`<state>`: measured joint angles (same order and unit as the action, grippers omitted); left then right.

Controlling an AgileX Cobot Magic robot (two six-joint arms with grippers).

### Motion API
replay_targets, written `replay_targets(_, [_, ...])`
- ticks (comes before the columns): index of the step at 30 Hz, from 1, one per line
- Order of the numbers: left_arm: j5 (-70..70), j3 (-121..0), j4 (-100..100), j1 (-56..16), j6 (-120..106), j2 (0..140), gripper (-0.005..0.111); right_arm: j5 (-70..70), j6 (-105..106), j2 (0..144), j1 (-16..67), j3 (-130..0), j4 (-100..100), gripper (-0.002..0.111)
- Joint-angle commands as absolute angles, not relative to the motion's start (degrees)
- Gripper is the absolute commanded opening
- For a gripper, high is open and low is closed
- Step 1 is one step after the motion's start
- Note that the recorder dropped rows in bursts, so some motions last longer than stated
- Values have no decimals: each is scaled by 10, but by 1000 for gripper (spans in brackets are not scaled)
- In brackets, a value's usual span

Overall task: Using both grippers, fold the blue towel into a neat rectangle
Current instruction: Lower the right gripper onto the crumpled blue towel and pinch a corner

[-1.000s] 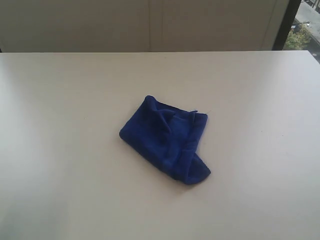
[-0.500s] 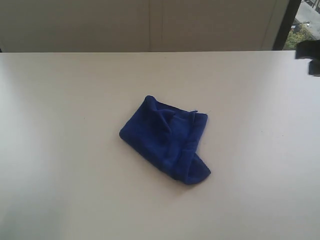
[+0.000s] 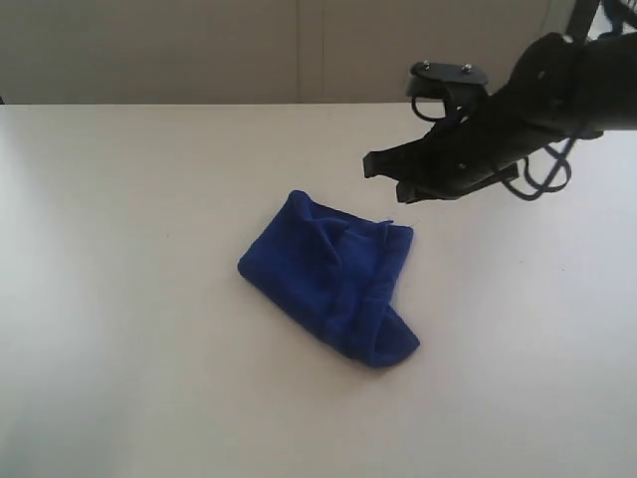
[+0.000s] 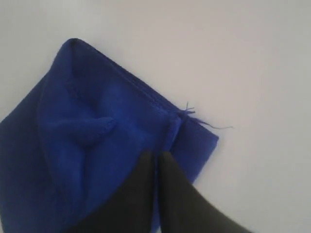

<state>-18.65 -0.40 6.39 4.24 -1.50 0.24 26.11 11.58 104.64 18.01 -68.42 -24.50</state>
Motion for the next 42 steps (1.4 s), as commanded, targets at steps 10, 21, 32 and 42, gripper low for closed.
replay_targets(10, [-191, 0, 64, 39, -15, 0, 0, 192, 118, 1171, 182, -732, -289, 21])
replay_targets(21, [-191, 0, 64, 39, -15, 0, 0, 201, 118, 1194, 182, -732, -315, 17])
replay_targets(32, [-191, 0, 64, 39, -15, 0, 0, 181, 122, 1148, 182, -733, -313, 0])
replay_targets(42, [-191, 0, 64, 39, -15, 0, 0, 287, 169, 1080, 182, -724, -309, 0])
